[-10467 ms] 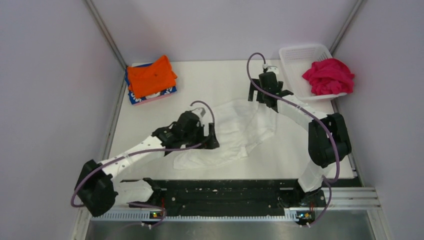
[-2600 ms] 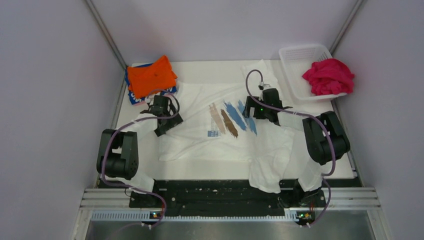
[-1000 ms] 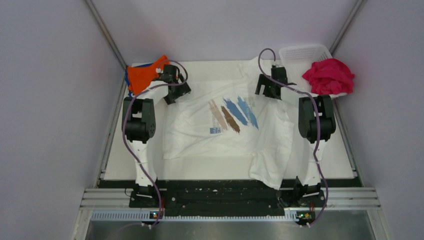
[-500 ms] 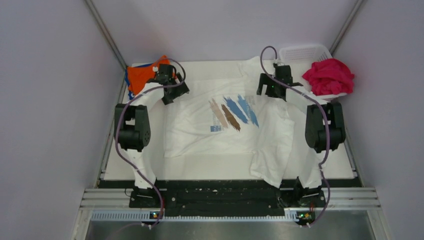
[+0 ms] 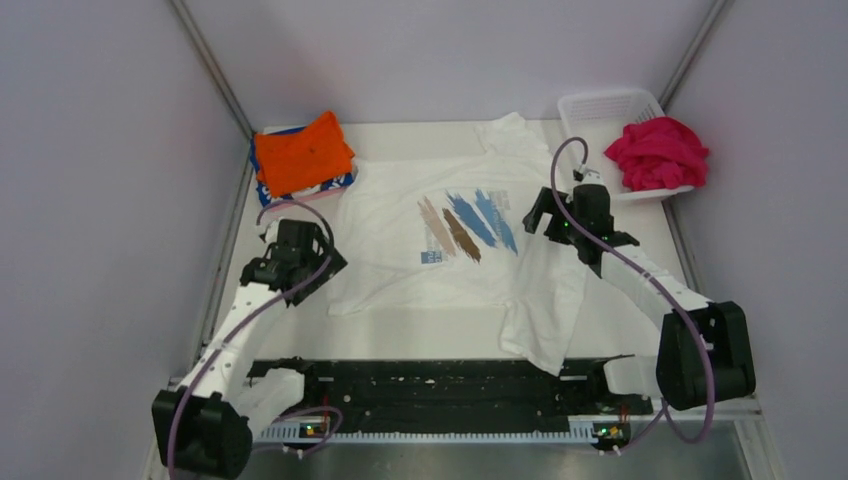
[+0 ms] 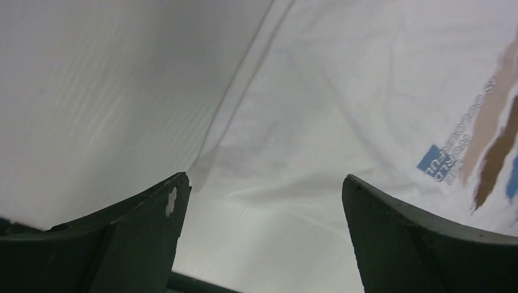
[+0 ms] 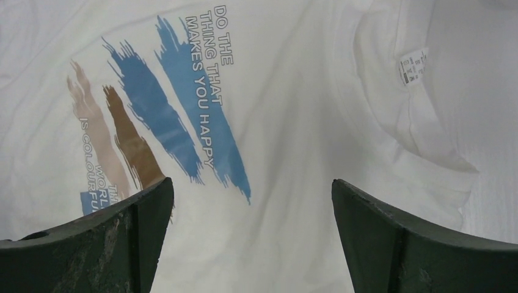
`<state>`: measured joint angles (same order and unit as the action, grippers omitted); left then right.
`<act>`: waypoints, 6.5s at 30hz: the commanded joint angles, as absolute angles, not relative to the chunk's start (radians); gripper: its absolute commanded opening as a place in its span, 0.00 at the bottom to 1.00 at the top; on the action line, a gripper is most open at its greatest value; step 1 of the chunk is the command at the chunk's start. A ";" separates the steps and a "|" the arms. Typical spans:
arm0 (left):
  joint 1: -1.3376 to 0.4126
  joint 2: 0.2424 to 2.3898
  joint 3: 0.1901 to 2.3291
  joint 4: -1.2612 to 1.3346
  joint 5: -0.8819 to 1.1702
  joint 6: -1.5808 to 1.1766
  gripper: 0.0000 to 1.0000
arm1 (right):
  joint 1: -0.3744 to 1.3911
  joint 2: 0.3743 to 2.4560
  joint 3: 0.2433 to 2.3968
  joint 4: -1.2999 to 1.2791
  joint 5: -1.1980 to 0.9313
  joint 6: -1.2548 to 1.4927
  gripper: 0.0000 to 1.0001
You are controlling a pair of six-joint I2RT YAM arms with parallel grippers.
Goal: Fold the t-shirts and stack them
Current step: Grab the side of the flattened tshirt closest away from the robot with both arms, then fold the flattened tshirt in 1/3 of the way
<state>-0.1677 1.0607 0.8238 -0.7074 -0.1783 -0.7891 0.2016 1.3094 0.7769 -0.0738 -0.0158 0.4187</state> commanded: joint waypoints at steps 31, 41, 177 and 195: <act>-0.170 0.991 0.450 -0.502 -0.173 -1.021 0.00 | 0.233 1.177 0.738 -0.181 0.066 0.549 0.99; -0.169 0.937 0.490 -0.547 -0.193 -0.953 0.00 | 0.464 1.055 0.719 -0.624 0.087 0.579 0.95; -0.083 1.401 0.923 -0.233 0.093 -0.814 0.99 | 0.392 1.865 1.418 -0.305 0.053 0.336 0.99; -0.098 1.601 0.838 -0.210 0.031 -0.808 0.99 | 0.339 1.659 0.900 -0.187 0.100 0.565 0.99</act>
<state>-0.0986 1.6382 0.9035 -0.1818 0.0990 -0.8314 0.3443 1.7245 0.9951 -0.1879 0.0677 0.4854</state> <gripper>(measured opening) 0.990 0.986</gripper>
